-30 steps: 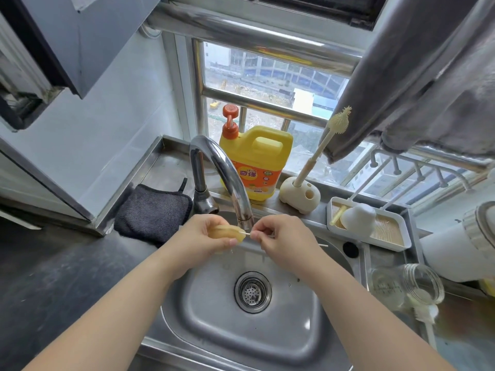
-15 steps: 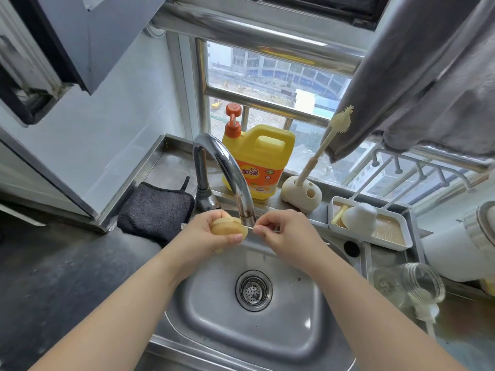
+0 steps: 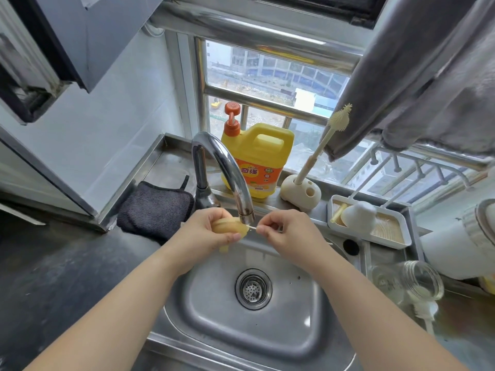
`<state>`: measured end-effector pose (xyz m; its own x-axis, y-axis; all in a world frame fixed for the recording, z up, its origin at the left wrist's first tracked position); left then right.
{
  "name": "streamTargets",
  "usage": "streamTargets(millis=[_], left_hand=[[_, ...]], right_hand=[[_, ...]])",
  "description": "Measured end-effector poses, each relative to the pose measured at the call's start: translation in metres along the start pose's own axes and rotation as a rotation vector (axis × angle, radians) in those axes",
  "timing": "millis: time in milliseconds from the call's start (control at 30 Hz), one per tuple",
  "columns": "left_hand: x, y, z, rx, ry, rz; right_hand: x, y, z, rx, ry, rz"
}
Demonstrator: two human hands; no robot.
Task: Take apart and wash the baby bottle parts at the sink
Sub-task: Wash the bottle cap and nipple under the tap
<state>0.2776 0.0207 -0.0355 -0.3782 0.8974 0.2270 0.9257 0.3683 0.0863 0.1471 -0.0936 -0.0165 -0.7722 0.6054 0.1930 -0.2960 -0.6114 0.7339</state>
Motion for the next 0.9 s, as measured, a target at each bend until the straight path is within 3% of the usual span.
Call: streamTargets(millis=[333, 600, 667, 900], left_hand=[[0.005, -0.004, 0.009, 0.265, 0.020, 0.019], [-0.004, -0.006, -0.008, -0.338, -0.031, -0.048], [-0.003, -0.007, -0.011, -0.387, -0.050, -0.057], [0.002, -0.002, -0.004, -0.030, -0.030, -0.040]], right_hand=[[0.003, 0.000, 0.002, -0.064, 0.018, -0.007], [0.003, -0.005, 0.016, 0.120, 0.068, -0.019], [0.004, -0.006, 0.014, 0.130, 0.057, -0.010], [0.008, 0.004, -0.004, 0.002, 0.003, -0.022]])
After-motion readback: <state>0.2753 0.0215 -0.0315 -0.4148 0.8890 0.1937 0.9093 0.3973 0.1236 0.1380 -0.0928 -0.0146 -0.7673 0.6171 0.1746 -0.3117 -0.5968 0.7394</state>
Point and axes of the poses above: each hand's wrist, its own x-axis away from the middle knuckle, its own y-axis out of the back of the hand, z = x × y, the point moved 4 cm from there along -x, towards the middle knuckle, and after that the axes turned 1 degree about z, right-handed, at the moved point
